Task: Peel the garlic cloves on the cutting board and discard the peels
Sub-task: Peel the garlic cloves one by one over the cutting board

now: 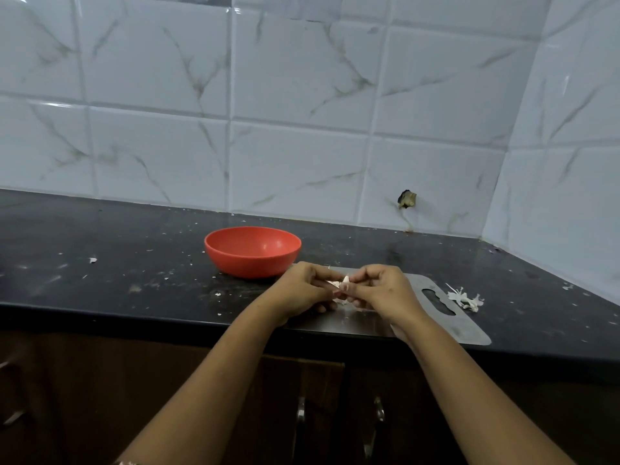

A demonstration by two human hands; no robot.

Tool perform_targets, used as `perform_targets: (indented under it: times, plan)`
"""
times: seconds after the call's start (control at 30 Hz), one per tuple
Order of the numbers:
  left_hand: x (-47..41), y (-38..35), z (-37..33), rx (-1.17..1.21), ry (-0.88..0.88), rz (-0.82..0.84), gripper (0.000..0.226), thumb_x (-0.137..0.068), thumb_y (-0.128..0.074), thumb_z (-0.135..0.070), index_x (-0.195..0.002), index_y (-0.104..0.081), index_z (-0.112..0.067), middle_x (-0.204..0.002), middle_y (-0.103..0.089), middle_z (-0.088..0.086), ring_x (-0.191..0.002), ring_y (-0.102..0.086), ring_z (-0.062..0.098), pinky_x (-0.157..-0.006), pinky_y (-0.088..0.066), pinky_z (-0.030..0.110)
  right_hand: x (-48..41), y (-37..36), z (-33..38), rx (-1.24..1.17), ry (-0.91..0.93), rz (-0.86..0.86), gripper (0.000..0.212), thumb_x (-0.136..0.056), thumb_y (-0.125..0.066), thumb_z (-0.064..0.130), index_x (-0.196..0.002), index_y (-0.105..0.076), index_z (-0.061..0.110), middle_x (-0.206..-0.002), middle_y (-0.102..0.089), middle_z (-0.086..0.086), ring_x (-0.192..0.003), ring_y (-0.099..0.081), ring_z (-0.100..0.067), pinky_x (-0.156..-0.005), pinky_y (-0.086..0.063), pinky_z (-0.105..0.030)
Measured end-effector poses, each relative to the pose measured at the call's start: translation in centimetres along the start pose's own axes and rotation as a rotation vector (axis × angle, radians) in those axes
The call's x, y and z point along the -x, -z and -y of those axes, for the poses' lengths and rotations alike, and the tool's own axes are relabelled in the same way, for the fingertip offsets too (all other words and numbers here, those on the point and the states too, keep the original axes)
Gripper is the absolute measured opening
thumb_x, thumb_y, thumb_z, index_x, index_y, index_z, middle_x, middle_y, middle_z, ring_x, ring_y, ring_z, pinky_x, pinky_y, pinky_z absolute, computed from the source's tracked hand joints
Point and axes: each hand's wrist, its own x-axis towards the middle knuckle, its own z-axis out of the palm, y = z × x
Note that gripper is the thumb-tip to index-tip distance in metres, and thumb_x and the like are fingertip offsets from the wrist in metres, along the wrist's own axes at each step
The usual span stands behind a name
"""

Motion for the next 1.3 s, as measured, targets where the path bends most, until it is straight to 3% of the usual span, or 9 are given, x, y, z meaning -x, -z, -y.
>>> perform_targets:
  times: [0.1, 0.27, 0.5, 0.67, 0.87, 1.0, 1.1, 1.17, 1.3]
  plan:
    - [-0.2, -0.1, 0.4, -0.030, -0.031, -0.054, 0.034, -0.087, -0.061, 0.005, -0.091, -0.068, -0.027, -0.079, -0.072, 0.005, -0.071, -0.067, 0.012, -0.057, -0.050, 0.016, -0.1, -0.2, 0.0, -0.079, -0.019, 0.025, 0.008, -0.078, -0.075, 0.002, -0.078, -0.067, 0.005, -0.067, -0.070, -0.012, -0.054, -0.063, -0.012, -0.052, -0.051, -0.020]
    - [-0.5, -0.3, 0.9, -0.120, -0.095, -0.161, 0.021, -0.086, -0.066, -0.002, -0.096, -0.074, -0.019, -0.083, -0.074, 0.001, -0.072, -0.068, 0.010, -0.055, -0.052, 0.019, 0.0, 0.2, -0.4, -0.121, -0.012, 0.051, 0.011, -0.084, -0.068, -0.002, -0.080, -0.071, 0.008, -0.071, -0.072, -0.010, -0.065, -0.066, -0.016, -0.063, -0.057, -0.023]
    - [-0.5, -0.4, 0.6, -0.233, -0.052, -0.228, 0.016, -0.088, -0.065, -0.008, -0.100, -0.075, -0.015, -0.082, -0.072, 0.003, -0.050, -0.057, -0.004, -0.061, -0.052, 0.015, -0.3, -0.3, -1.4, 0.146, 0.116, -0.109, 0.013, -0.088, -0.067, 0.005, -0.083, -0.071, 0.016, -0.072, -0.069, 0.002, -0.066, -0.065, -0.007, -0.064, -0.049, -0.020]
    - [-0.2, -0.5, 0.4, -0.265, -0.031, -0.239, 0.016, -0.088, -0.065, -0.009, -0.096, -0.075, -0.019, -0.087, -0.073, 0.007, -0.061, -0.060, 0.009, -0.077, -0.055, 0.029, -0.2, -0.5, -1.5, 0.359, 0.188, -0.140, 0.010, -0.090, -0.064, 0.007, -0.092, -0.071, 0.014, -0.079, -0.066, 0.005, -0.069, -0.057, -0.001, -0.059, -0.040, -0.009]
    - [-0.1, -0.5, 0.5, -0.272, -0.013, -0.229, 0.020, -0.087, -0.063, -0.002, -0.098, -0.074, -0.014, -0.076, -0.072, 0.001, -0.056, -0.062, 0.007, -0.061, -0.051, 0.013, 0.0, -0.5, -1.1, 0.346, 0.209, -0.154, 0.015, -0.094, -0.057, 0.008, -0.087, -0.066, 0.018, -0.083, -0.065, 0.002, -0.080, -0.065, -0.014, -0.068, -0.054, -0.022]
    - [-0.1, -0.6, 0.4, -0.291, -0.015, -0.250, 0.016, -0.088, -0.063, -0.007, -0.097, -0.073, -0.016, -0.079, -0.073, 0.008, -0.054, -0.062, 0.005, -0.062, -0.053, 0.013, 0.0, -0.6, -1.3, 0.349, 0.198, -0.175, 0.022, -0.096, -0.052, 0.006, -0.088, -0.069, 0.018, -0.087, -0.069, 0.001, -0.082, -0.065, -0.014, -0.077, -0.057, -0.034]
    - [-0.1, -0.7, 0.4, -0.326, -0.019, -0.274, 0.014, -0.088, -0.063, -0.009, -0.096, -0.072, -0.017, -0.078, -0.074, 0.009, -0.057, -0.064, 0.008, -0.068, -0.057, 0.022, -0.1, -0.5, -1.4, 0.363, 0.206, -0.227, 0.023, -0.095, -0.051, 0.006, -0.092, -0.072, 0.015, -0.090, -0.070, 0.002, -0.083, -0.064, -0.010, -0.071, -0.051, -0.019]
    - [-0.1, -0.7, 0.4, -0.349, -0.035, -0.287, 0.013, -0.088, -0.063, -0.010, -0.095, -0.073, -0.016, -0.074, -0.073, 0.006, -0.053, -0.063, 0.004, -0.065, -0.056, 0.018, -0.1, -0.6, -1.4, 0.416, 0.215, -0.243, 0.014, -0.092, -0.061, 0.007, -0.093, -0.074, 0.011, -0.084, -0.068, 0.003, -0.075, -0.060, -0.001, -0.063, -0.043, -0.005]
    - [-0.2, -0.9, 0.4, -0.389, -0.049, -0.294, 0.011, -0.088, -0.063, -0.012, -0.090, -0.072, -0.018, -0.073, -0.073, 0.005, -0.057, -0.067, 0.008, -0.066, -0.056, 0.019, 0.2, -0.7, -1.3, 0.458, 0.243, -0.216, 0.019, -0.091, -0.059, 0.002, -0.095, -0.074, 0.014, -0.084, -0.068, 0.003, -0.065, -0.055, -0.002, -0.057, -0.041, -0.005]
